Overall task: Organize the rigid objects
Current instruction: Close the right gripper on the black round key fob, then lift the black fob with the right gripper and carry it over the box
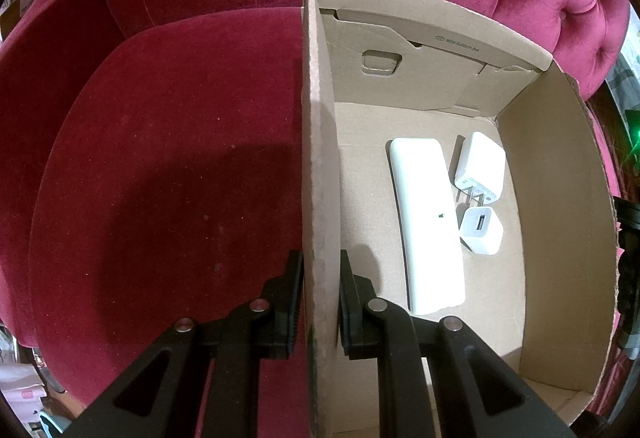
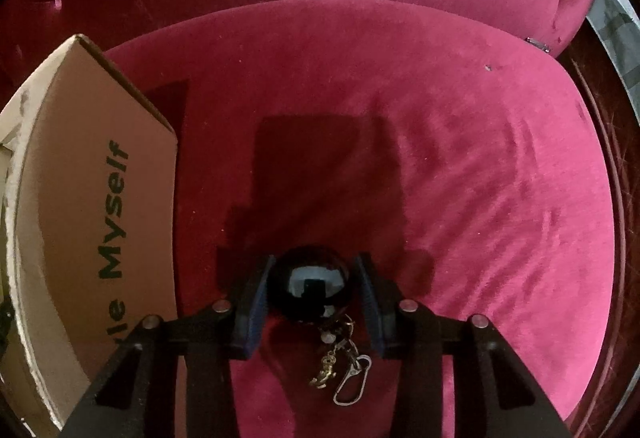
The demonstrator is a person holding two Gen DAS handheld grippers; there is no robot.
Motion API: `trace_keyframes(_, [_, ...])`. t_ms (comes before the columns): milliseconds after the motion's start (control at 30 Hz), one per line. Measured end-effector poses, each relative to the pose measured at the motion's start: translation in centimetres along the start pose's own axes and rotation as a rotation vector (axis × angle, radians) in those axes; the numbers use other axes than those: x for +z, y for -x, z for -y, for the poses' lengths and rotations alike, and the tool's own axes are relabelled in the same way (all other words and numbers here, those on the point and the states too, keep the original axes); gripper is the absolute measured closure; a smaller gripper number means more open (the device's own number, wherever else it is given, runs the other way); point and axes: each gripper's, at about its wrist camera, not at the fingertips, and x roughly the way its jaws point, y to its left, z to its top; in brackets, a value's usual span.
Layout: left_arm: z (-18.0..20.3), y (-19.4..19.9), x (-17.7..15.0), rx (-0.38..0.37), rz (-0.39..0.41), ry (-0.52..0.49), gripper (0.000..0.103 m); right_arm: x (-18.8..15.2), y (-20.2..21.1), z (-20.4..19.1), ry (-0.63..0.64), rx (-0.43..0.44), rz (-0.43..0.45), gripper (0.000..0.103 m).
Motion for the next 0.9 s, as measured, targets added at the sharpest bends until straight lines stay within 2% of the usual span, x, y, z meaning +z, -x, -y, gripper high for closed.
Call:
trace_keyframes(433, [0.0, 0.0, 0.0, 0.002, 0.0, -0.001, 0.086, -0.5, 2.5, -0.4, 0.01, -0.023, -0.006, 0.06])
trace_keyframes(900, [0.0, 0.0, 0.0, -0.001, 0.0, 0.0, 0.086, -0.5, 7.7, -1.2, 0.061, -0.021, 0.012, 0.06])
